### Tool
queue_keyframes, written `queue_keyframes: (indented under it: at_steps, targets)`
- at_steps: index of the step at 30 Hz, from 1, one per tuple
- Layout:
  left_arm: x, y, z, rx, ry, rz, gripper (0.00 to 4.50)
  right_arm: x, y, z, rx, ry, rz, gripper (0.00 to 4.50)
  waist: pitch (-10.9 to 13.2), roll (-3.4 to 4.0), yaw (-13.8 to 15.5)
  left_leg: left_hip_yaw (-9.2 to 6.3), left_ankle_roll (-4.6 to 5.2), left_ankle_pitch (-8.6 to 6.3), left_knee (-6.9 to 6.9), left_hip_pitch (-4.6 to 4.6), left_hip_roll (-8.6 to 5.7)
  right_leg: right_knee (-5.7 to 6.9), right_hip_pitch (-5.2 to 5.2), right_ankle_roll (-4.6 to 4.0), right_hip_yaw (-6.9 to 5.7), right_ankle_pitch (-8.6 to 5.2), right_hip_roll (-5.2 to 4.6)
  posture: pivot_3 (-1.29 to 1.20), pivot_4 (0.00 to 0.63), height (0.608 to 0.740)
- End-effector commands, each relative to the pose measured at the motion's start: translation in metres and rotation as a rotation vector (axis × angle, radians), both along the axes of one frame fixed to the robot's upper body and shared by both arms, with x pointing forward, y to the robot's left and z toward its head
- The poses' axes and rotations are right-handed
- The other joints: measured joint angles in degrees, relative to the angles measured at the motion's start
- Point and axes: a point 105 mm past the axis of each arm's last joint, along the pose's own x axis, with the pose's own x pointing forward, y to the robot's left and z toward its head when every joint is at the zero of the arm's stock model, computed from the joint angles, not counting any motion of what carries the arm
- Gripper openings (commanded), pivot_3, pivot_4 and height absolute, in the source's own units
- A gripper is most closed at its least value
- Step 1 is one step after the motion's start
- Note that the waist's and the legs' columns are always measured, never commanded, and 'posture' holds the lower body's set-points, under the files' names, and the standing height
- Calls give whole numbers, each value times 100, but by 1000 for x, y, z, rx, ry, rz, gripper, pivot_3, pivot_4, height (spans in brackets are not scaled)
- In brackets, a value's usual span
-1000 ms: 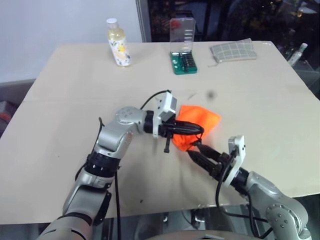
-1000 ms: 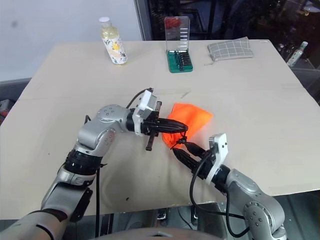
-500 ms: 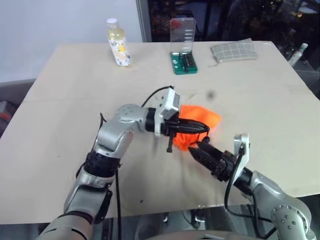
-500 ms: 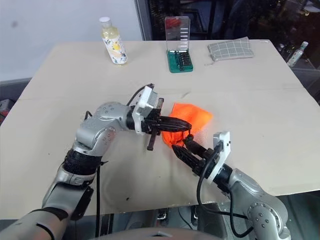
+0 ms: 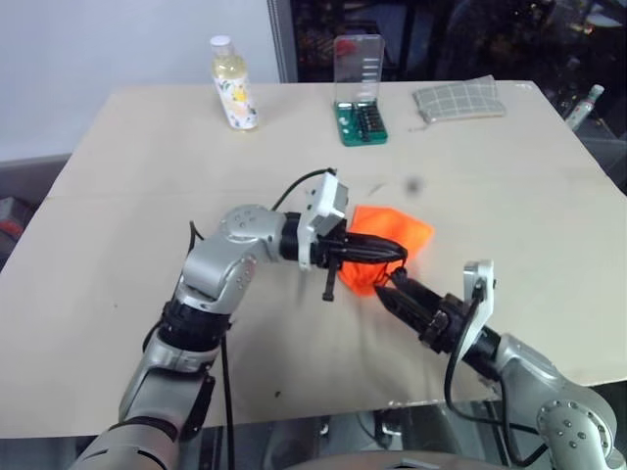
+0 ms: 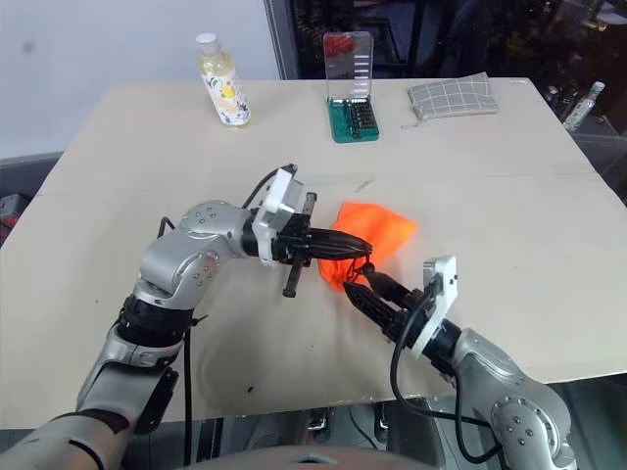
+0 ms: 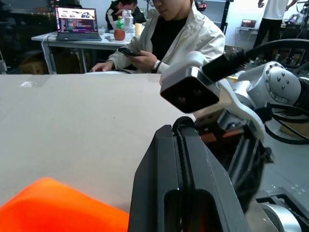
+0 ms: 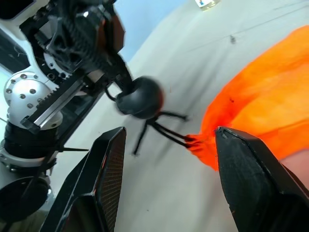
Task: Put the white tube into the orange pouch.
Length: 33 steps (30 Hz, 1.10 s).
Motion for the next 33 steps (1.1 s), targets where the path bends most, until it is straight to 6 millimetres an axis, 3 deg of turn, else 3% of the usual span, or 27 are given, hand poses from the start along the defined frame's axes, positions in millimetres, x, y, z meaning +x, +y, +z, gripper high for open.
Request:
queue_keyframes:
  at_steps: [1, 10, 16, 17, 31, 33]
  targets:
    - [-7, 0, 11, -23, -42, -21, 0, -4, 0, 15, 30, -58, 3, 2937, 0, 0, 0, 0, 0, 0, 0, 0, 0, 0, 0, 0, 0, 0, 0, 0, 150, 740]
    - [-24, 12, 19, -26, -54, -32, 0, -2, 2, 16, 34, -58, 10, 2937, 0, 0, -4, 0, 0, 0, 0, 1, 1, 0, 0, 0, 2, 0, -2, 0, 150, 740]
    - [-31, 19, 23, -28, -50, -29, 0, -2, 3, 17, 40, -60, 12, 260, 0, 0, 5, -1, 0, 0, 0, 4, 1, 0, 4, -1, 4, 0, -2, 0, 150, 740]
    - [-32, 20, 23, -28, -49, -28, 0, -2, 3, 17, 41, -61, 15, 120, 0, 0, 5, -1, 0, 0, 0, 4, 1, 0, 4, -1, 6, 0, -2, 0, 150, 740]
    - [-31, 26, 26, -18, -34, 18, 0, -15, 6, 18, 3, -89, 86, 120, 0, 0, 1, 2, -1, 0, 0, 6, 0, 0, 4, -1, 15, -1, -1, 0, 150, 740]
    - [-31, 26, 26, -13, -38, 26, 0, -18, 7, 19, 2, -101, 97, 628, 0, 0, 1, 2, -1, 0, 0, 7, 0, 0, 5, -1, 15, -1, 0, 0, 150, 740]
